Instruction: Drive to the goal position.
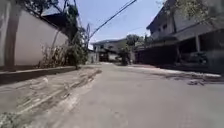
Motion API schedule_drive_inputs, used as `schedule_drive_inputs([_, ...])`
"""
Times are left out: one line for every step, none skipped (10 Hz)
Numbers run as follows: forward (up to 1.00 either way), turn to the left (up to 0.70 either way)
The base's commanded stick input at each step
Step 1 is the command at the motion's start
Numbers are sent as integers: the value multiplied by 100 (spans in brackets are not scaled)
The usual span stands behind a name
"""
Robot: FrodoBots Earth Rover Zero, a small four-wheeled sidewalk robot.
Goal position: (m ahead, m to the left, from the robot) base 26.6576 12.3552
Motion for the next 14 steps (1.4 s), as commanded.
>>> schedule_drive_inputs([100, 0])
schedule_drive_inputs([100, 0])
schedule_drive_inputs([100, 0])
schedule_drive_inputs([100, 0])
schedule_drive_inputs([100, 0])
schedule_drive_inputs([100, 0])
schedule_drive_inputs([100, 0])
schedule_drive_inputs([100, 0])
schedule_drive_inputs([100, 0])
schedule_drive_inputs([100, 0])
schedule_drive_inputs([100, 0])
schedule_drive_inputs([100, 0])
schedule_drive_inputs([100, 0])
schedule_drive_inputs([100, 0])
